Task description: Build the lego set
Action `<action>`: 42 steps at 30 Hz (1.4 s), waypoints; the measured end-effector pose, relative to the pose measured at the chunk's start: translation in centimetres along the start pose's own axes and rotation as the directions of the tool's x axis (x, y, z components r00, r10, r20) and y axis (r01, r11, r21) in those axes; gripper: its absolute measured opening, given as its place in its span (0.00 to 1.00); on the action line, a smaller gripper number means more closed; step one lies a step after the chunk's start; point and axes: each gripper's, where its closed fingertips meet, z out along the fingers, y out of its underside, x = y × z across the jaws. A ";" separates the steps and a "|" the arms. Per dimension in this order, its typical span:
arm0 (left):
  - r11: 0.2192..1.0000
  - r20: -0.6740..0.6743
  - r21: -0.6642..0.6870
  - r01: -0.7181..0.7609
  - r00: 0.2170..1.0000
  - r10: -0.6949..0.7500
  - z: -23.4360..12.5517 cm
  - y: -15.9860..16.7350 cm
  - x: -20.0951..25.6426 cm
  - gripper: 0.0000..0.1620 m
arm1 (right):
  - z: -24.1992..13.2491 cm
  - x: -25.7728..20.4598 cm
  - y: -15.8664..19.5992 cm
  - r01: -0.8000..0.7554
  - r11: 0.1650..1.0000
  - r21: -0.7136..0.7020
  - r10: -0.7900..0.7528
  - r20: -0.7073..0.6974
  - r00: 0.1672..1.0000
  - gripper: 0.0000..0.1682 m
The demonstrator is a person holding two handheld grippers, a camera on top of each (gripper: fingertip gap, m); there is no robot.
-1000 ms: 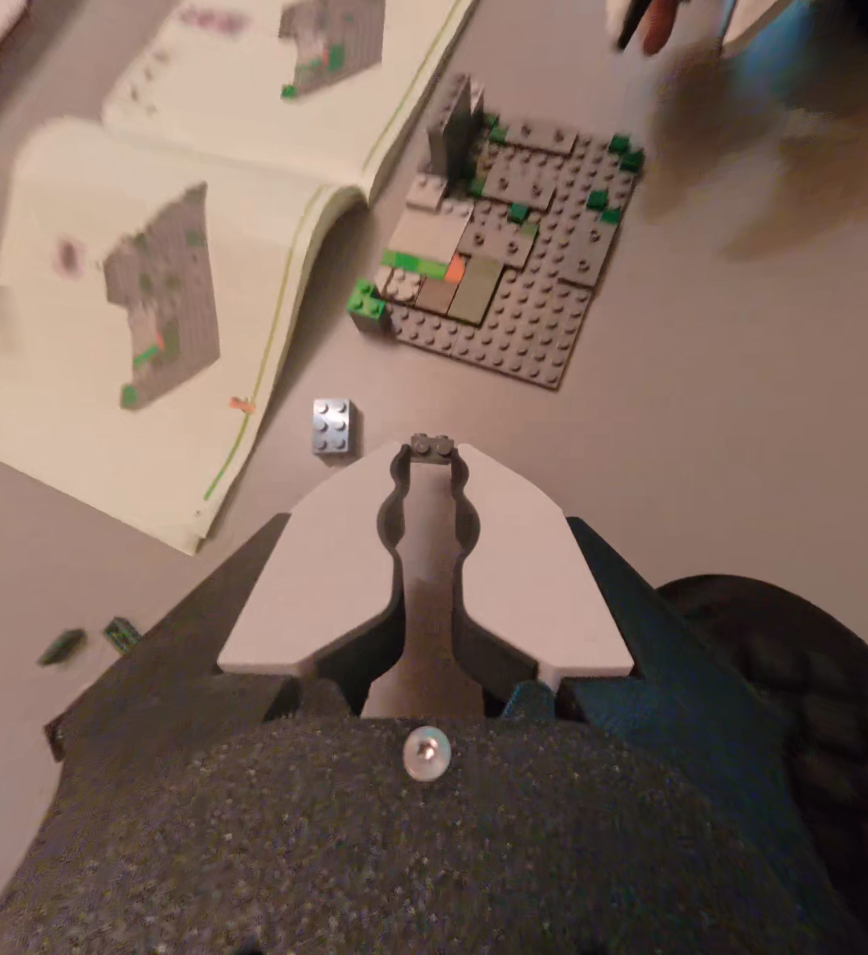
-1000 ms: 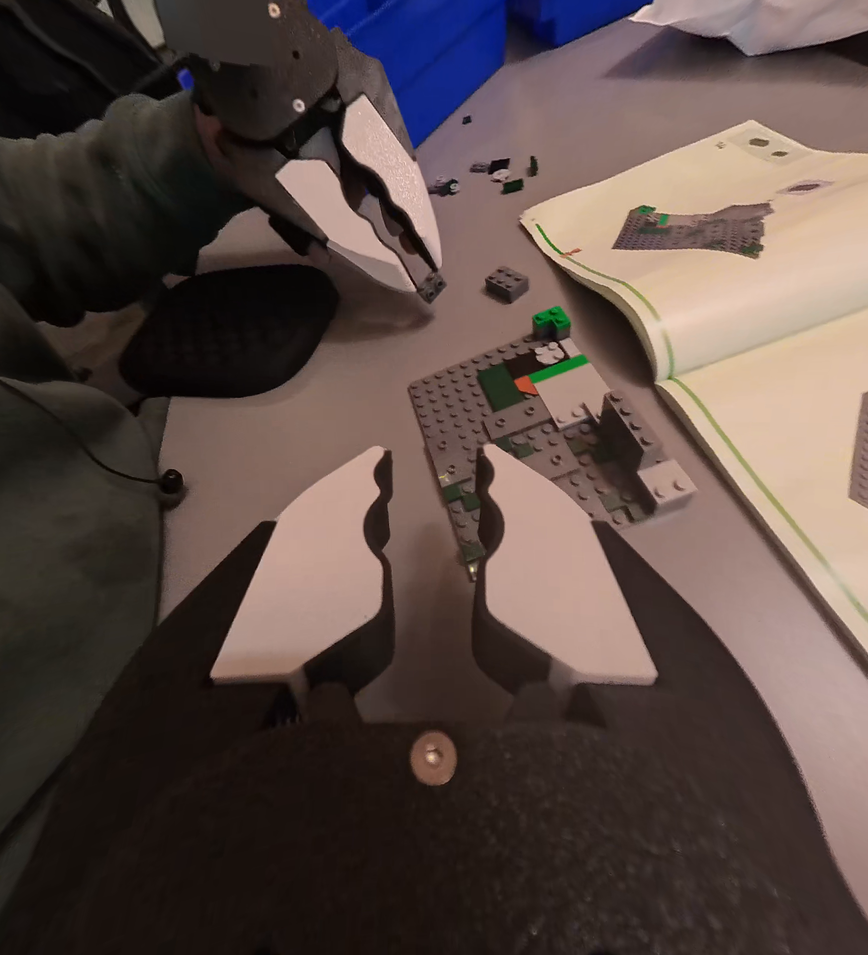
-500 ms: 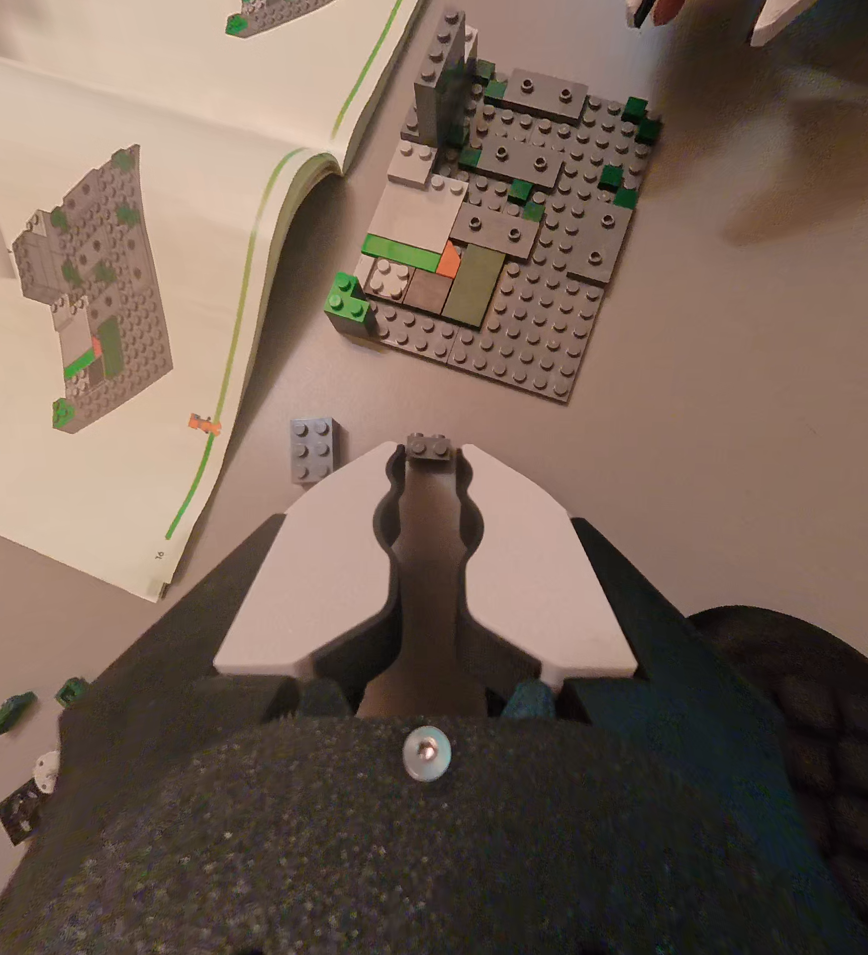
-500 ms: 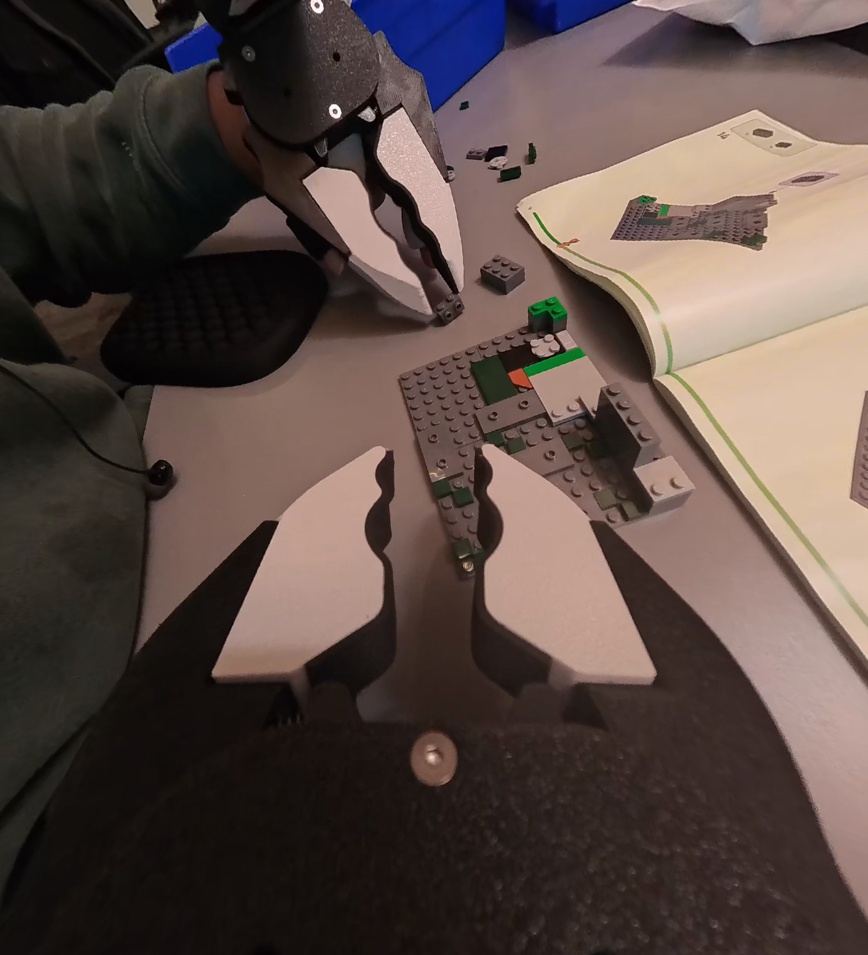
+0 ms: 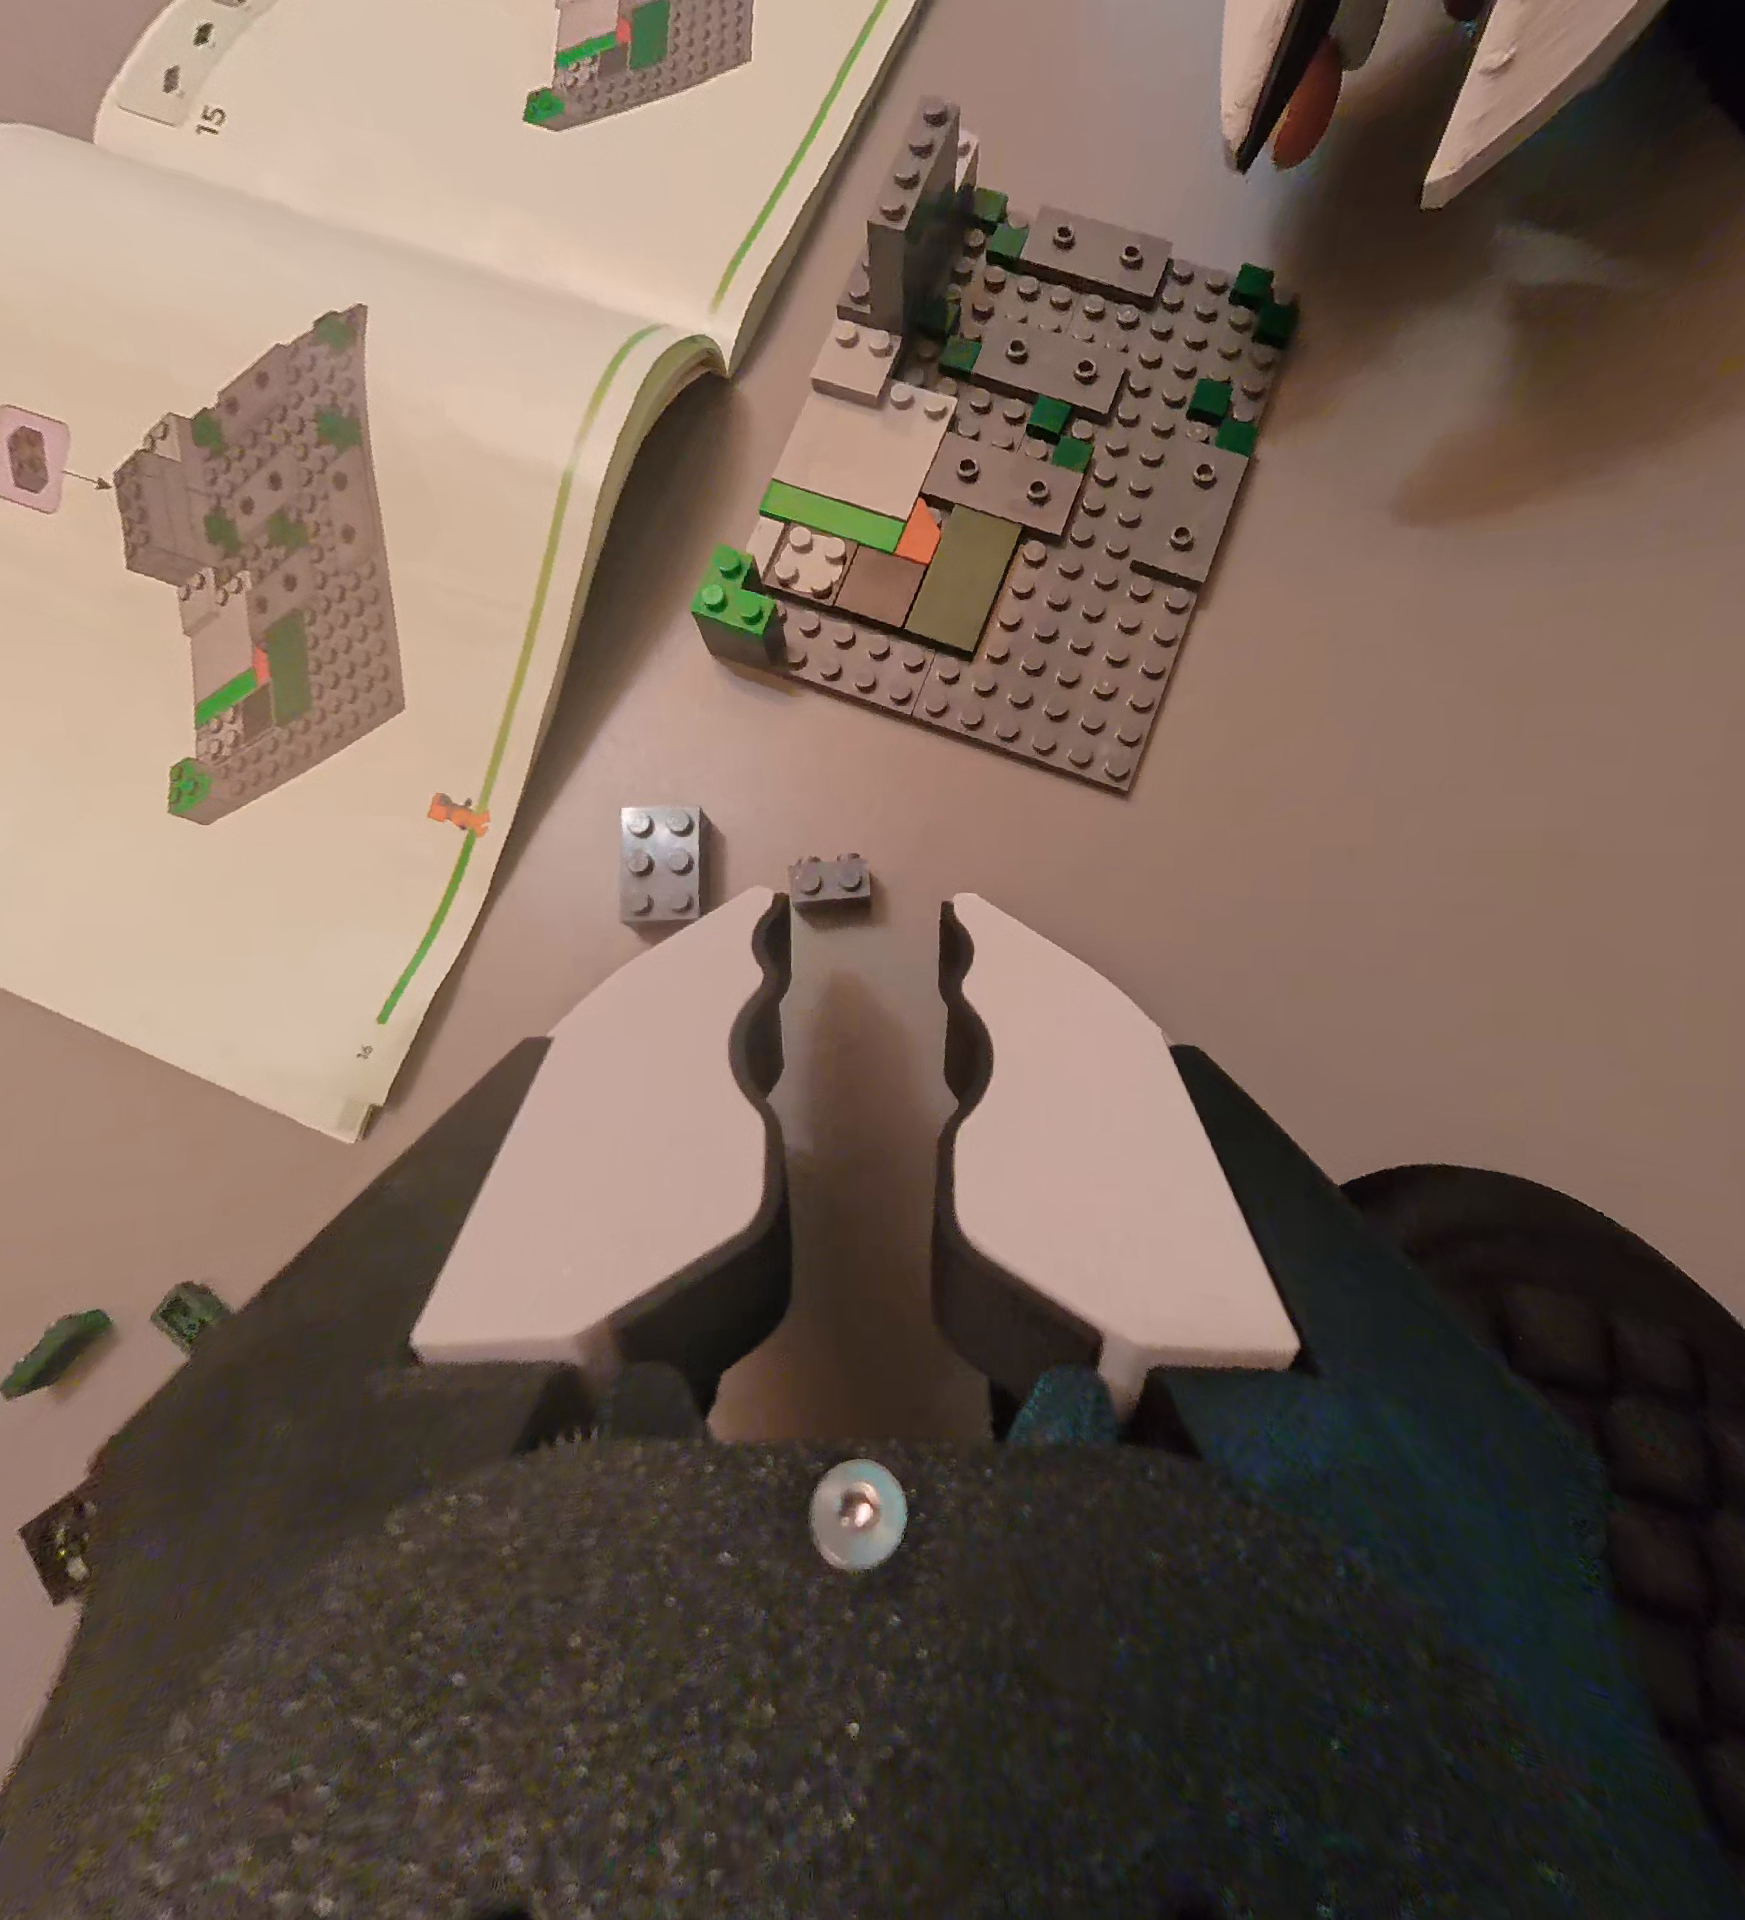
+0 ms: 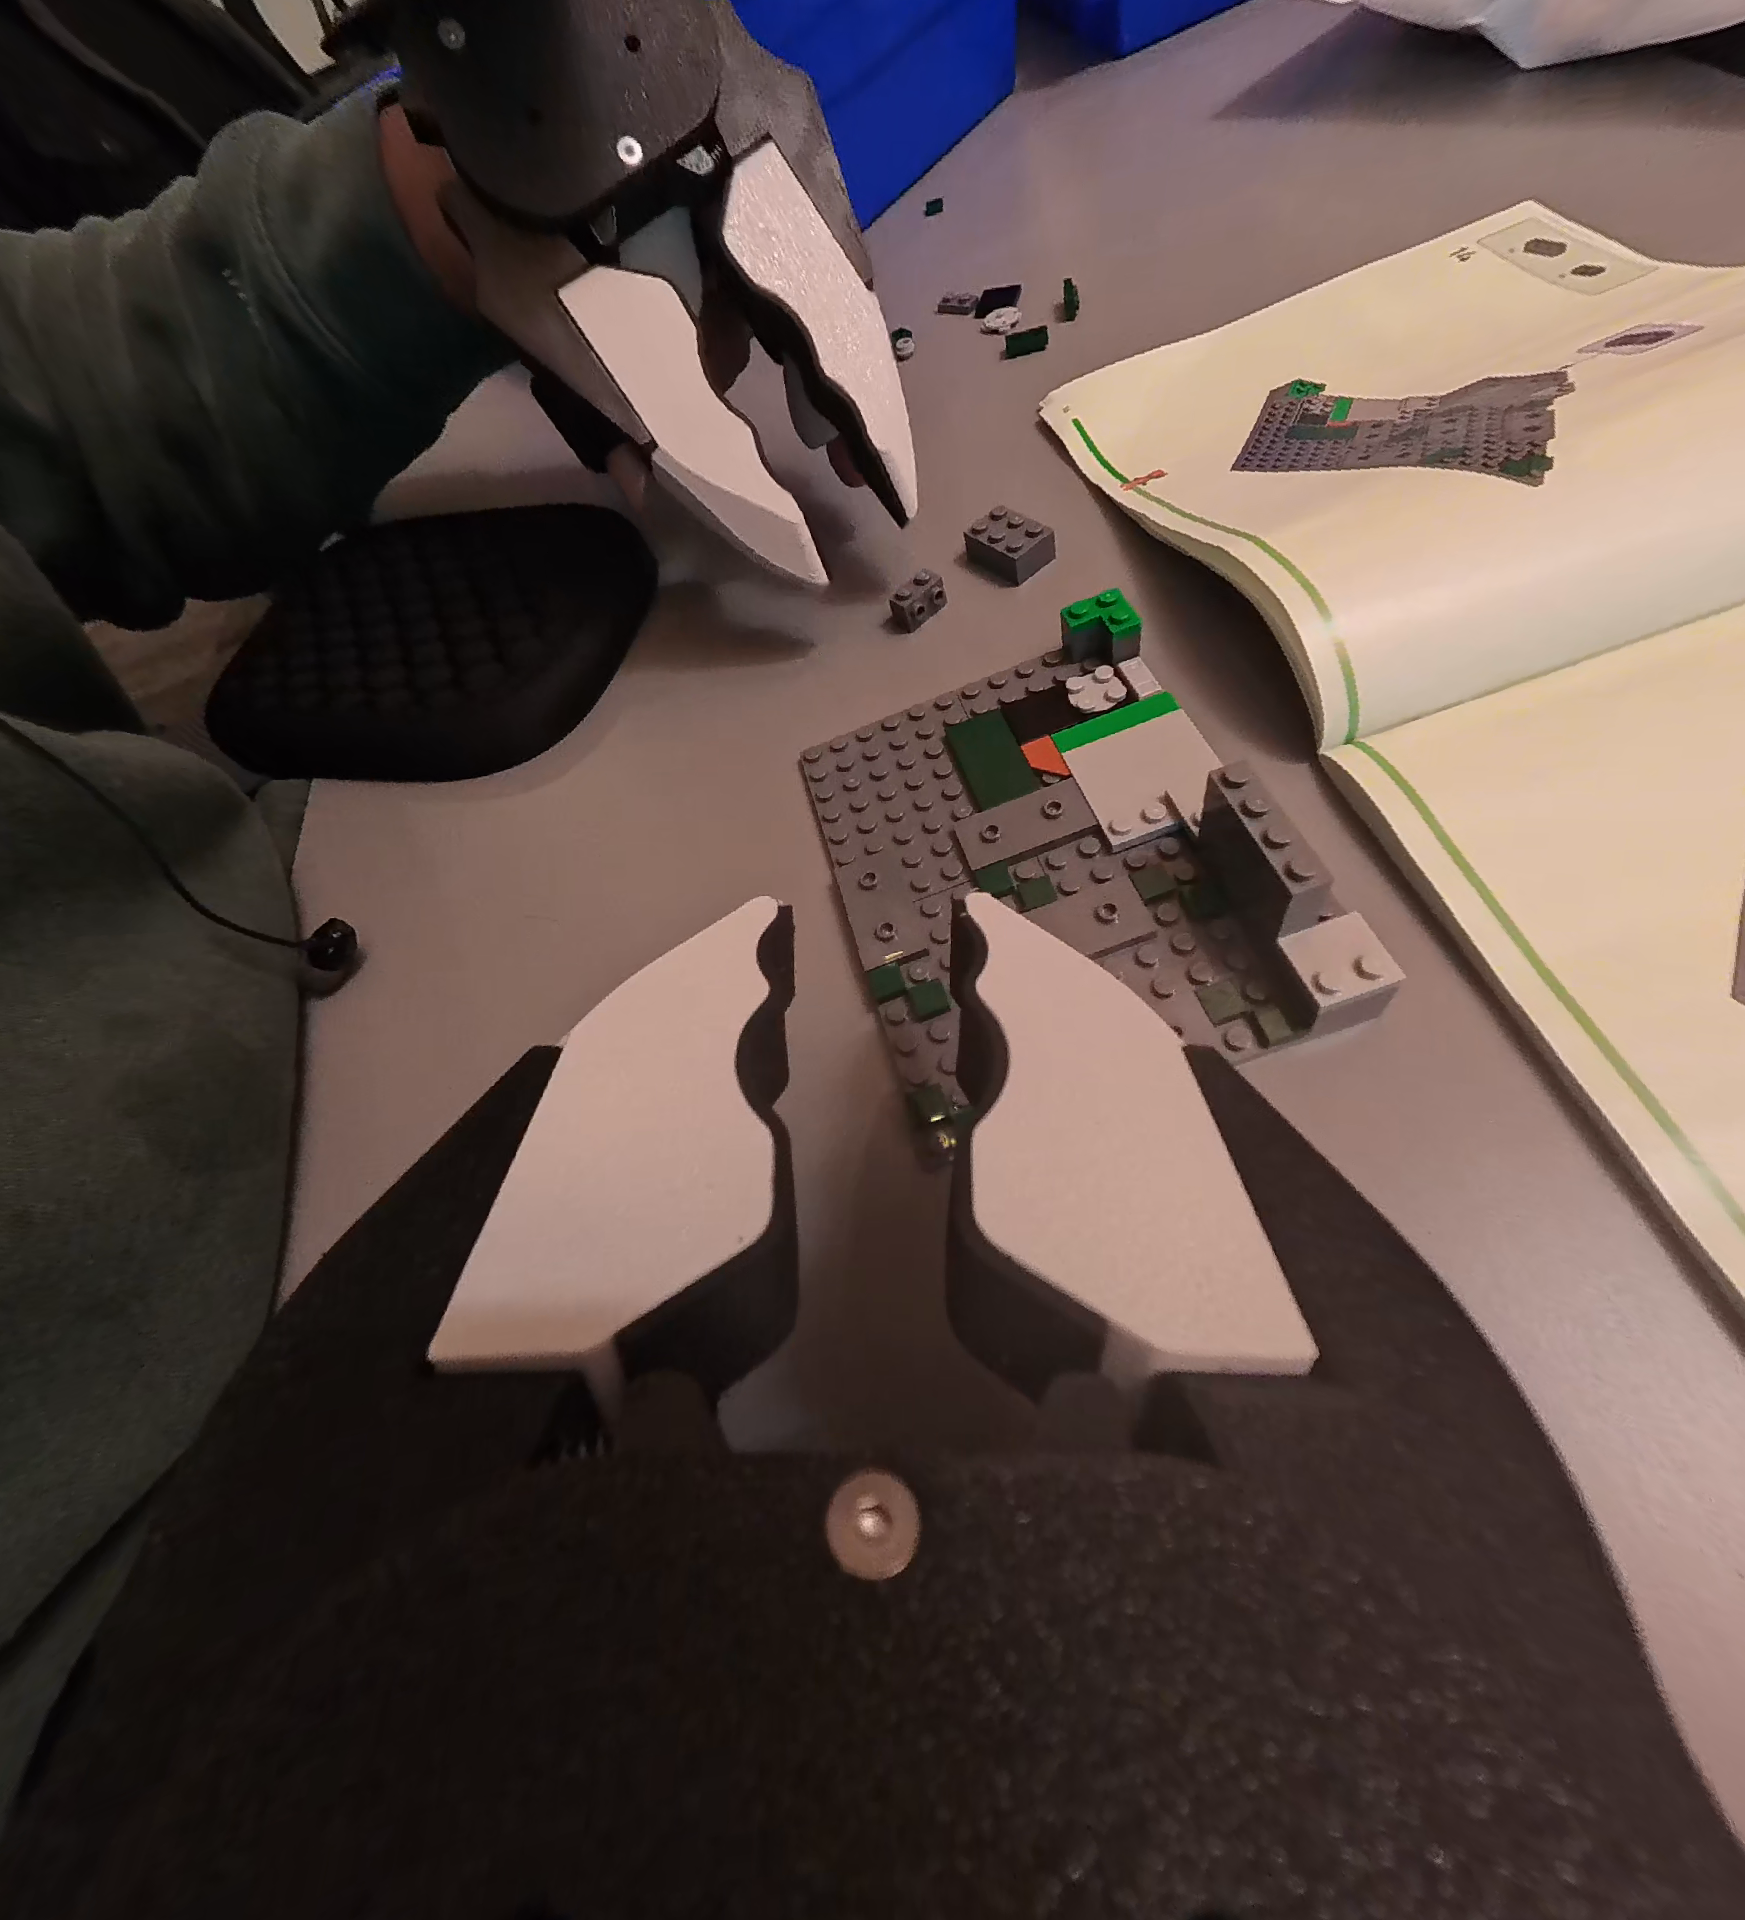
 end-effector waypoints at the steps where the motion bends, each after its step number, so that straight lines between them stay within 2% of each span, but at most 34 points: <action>1: 1.000 0.002 -0.001 -0.001 1.000 0.001 -0.1 0.1 -0.1 0.16 | 0.0 0.0 0.0 -0.001 1.000 0.000 0.001 0.000 1.000 0.17; 13: 0.997 0.112 0.047 0.062 0.992 -0.067 -0.8 0.2 -3.4 0.15 | 0.2 0.3 0.1 -0.009 1.000 -0.002 0.009 -0.004 1.000 0.17; 20: 0.999 0.083 0.017 0.042 0.996 -0.043 1.2 0.0 -4.0 0.16 | 0.2 0.5 0.2 -0.020 1.000 0.001 0.020 -0.008 1.000 0.17; 26: 0.999 0.064 -0.025 0.022 0.998 -0.020 2.2 0.3 -4.3 0.10 | 0.1 0.8 0.1 -0.038 0.999 0.014 0.038 -0.006 0.999 0.17; 42: 0.999 0.094 0.029 -0.033 0.995 0.030 0.9 -1.5 -4.0 0.10 | -0.3 1.1 -0.1 -0.026 0.999 0.025 0.027 -0.024 0.999 0.17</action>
